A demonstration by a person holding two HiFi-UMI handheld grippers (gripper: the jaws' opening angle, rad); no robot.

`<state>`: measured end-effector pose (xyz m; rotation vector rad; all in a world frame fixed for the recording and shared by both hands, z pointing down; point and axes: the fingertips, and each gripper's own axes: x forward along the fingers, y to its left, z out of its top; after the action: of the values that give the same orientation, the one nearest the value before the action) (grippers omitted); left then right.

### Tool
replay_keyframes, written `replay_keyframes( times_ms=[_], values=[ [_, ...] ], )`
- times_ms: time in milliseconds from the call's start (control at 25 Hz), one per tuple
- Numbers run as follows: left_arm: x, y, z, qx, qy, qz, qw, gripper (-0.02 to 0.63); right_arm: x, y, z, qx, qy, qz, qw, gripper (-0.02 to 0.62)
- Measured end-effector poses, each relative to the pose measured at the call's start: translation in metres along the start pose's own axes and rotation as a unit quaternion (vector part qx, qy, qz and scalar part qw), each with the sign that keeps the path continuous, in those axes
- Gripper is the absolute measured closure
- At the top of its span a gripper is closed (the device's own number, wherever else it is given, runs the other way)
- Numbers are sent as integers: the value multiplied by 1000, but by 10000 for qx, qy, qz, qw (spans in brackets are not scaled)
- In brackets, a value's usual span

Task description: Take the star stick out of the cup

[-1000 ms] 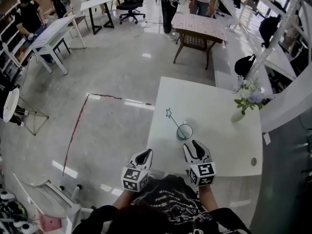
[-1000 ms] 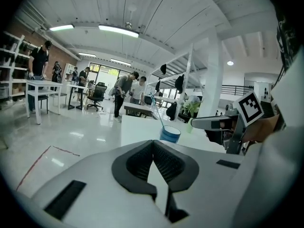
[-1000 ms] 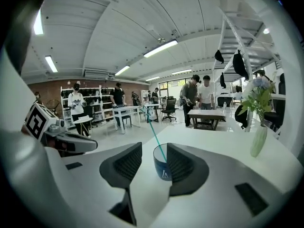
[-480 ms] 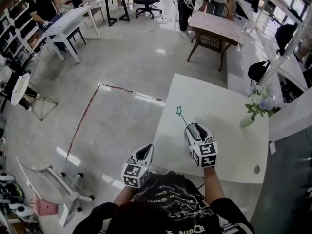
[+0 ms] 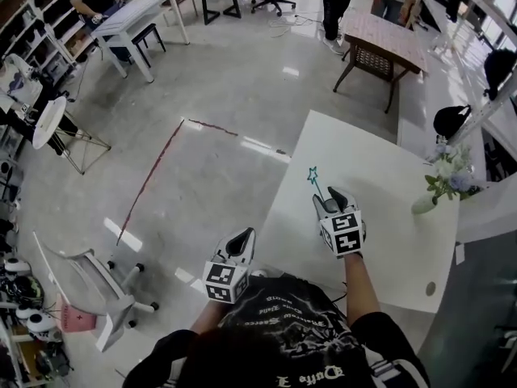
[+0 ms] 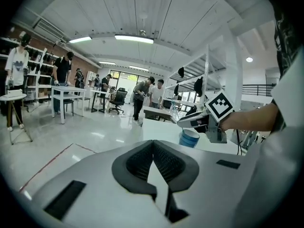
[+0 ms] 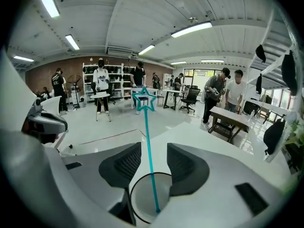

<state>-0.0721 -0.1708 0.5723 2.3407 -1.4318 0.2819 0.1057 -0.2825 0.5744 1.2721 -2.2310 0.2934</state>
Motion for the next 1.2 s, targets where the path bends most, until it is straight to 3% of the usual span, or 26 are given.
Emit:
replay_keyframes(
  times_ms=[120, 440, 800, 1200],
  values=[
    [2, 0, 0, -15, 2, 47, 10000, 586, 7, -3, -3, -51, 102, 39, 9999, 432],
    [9, -3, 0, -53, 9, 72, 10000, 586, 11, -5, -4, -125, 140, 108, 9998, 580],
    [15, -11, 0, -26, 21, -21, 10000, 586, 4, -10, 0, 24, -30, 83, 10000, 581],
    [9, -15, 4, 65, -46, -181, 9998, 586, -30, -9, 36, 253, -816, -83, 9963, 583]
  ],
)
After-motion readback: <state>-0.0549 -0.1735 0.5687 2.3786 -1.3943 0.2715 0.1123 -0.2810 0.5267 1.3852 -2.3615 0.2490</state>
